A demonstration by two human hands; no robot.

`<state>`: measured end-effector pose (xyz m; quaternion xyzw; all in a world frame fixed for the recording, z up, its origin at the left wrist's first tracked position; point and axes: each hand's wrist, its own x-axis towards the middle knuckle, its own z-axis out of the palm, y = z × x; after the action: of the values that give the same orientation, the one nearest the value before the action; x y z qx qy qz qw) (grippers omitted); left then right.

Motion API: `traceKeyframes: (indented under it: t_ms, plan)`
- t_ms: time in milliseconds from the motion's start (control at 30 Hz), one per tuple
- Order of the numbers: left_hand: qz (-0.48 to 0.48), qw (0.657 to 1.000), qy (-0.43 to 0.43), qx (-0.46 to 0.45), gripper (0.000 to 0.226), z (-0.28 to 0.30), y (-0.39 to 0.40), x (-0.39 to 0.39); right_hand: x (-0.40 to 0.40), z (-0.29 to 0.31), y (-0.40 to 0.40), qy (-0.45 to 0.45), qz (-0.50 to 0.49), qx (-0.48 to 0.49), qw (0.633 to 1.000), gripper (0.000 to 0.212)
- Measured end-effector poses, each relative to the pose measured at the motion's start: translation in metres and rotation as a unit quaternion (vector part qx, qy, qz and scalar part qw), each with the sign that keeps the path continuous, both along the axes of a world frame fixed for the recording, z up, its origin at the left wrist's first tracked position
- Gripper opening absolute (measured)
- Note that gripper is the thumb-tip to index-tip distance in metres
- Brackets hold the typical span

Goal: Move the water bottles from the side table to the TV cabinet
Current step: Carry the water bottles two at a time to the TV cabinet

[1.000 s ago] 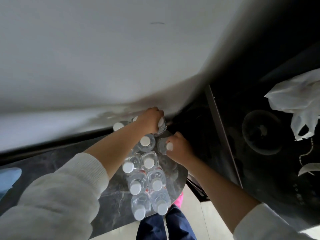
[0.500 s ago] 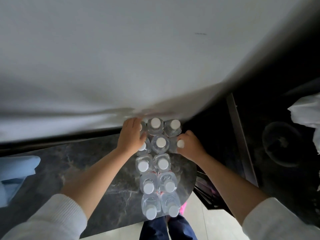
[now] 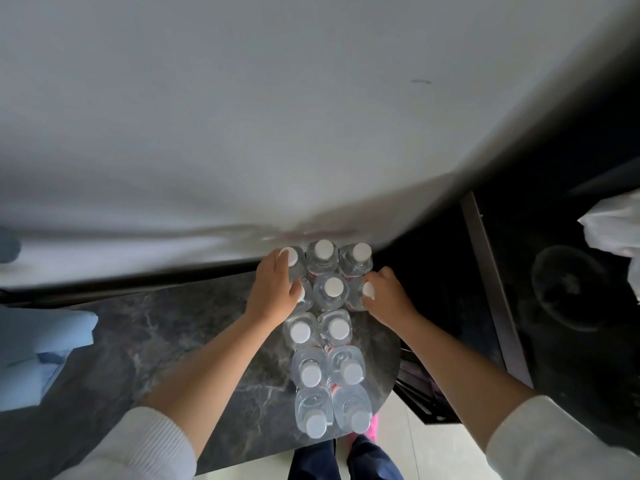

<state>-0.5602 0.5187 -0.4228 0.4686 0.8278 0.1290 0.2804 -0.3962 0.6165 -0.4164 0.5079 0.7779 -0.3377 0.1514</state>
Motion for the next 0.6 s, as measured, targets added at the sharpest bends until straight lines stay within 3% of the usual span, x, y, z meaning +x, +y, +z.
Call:
traceKeyframes:
  t_ms: [300, 467, 600]
  plan:
    - [0.032, 0.996, 0.027, -0.082, 0.051, 0.032, -0.036, 0.001, -0.001, 0.025, -0.003, -0.085, 0.117, 0.055, 0.988, 0.038]
    - [0.151, 0.982, 0.082, -0.083, 0.029, 0.065, -0.077, 0.002, -0.013, 0.061, -0.019, -0.057, 0.228, 0.105, 0.966, 0.029]
    - [0.246, 0.956, 0.124, -0.1, 0.027, 0.103, -0.127, 0.016, -0.034, 0.097, -0.048, -0.005, 0.339, 0.136, 0.931, 0.032]
